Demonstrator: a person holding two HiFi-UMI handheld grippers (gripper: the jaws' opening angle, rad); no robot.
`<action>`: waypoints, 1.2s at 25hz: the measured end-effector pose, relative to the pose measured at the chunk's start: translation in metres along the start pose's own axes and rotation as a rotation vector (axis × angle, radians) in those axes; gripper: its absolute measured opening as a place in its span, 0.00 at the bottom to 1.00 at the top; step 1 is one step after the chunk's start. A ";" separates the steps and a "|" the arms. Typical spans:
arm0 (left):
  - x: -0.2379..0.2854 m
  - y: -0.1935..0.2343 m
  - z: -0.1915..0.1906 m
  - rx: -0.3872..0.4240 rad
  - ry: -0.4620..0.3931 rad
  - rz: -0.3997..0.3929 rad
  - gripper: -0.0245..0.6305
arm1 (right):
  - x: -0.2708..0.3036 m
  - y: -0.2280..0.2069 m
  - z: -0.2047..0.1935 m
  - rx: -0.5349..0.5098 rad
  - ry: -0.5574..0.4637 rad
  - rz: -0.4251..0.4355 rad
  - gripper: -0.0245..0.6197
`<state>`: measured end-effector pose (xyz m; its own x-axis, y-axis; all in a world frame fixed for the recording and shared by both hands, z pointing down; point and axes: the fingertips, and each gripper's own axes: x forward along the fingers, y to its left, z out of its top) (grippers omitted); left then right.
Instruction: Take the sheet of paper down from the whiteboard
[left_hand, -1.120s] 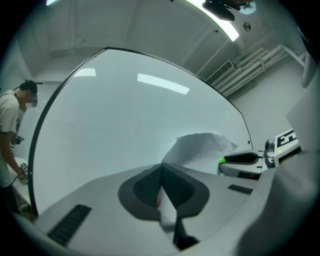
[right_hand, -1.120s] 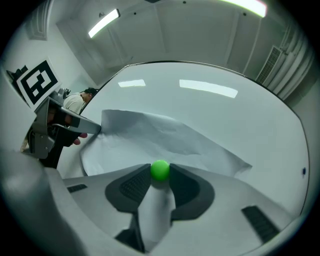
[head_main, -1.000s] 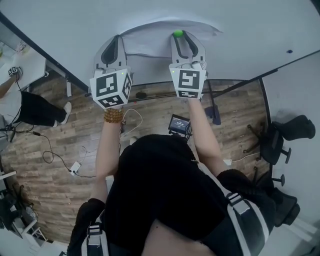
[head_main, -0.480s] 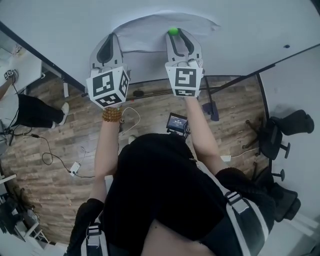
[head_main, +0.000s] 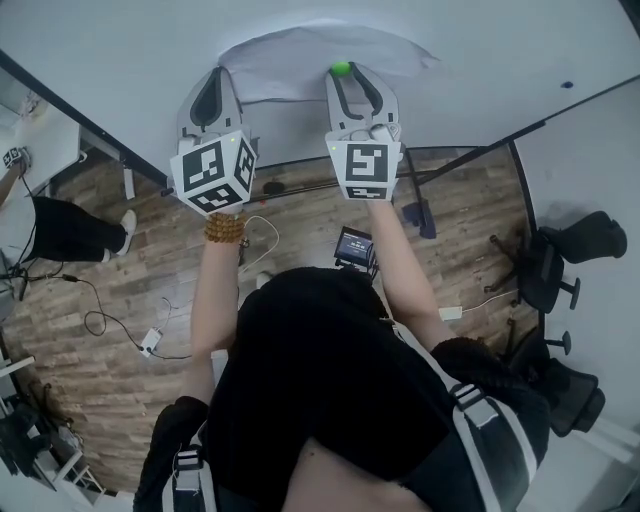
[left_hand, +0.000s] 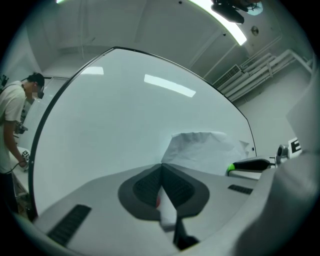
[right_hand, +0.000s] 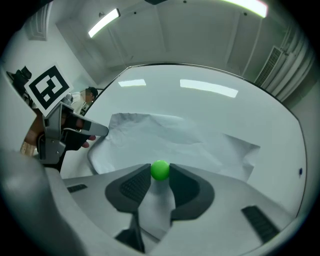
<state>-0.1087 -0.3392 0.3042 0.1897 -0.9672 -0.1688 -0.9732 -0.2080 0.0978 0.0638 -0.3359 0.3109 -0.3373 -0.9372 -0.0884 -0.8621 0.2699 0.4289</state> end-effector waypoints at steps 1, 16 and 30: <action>0.000 0.000 0.000 -0.005 0.000 0.002 0.05 | -0.002 0.000 0.000 -0.001 0.000 0.000 0.21; 0.002 0.003 0.002 -0.035 0.000 0.005 0.05 | -0.039 -0.002 -0.002 0.026 0.018 -0.029 0.21; 0.002 0.000 0.001 -0.041 0.017 -0.007 0.05 | -0.056 -0.002 -0.003 0.035 0.027 -0.037 0.21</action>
<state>-0.1084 -0.3407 0.3024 0.1992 -0.9679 -0.1531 -0.9658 -0.2204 0.1367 0.0858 -0.2851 0.3178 -0.2951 -0.9522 -0.0793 -0.8867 0.2420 0.3941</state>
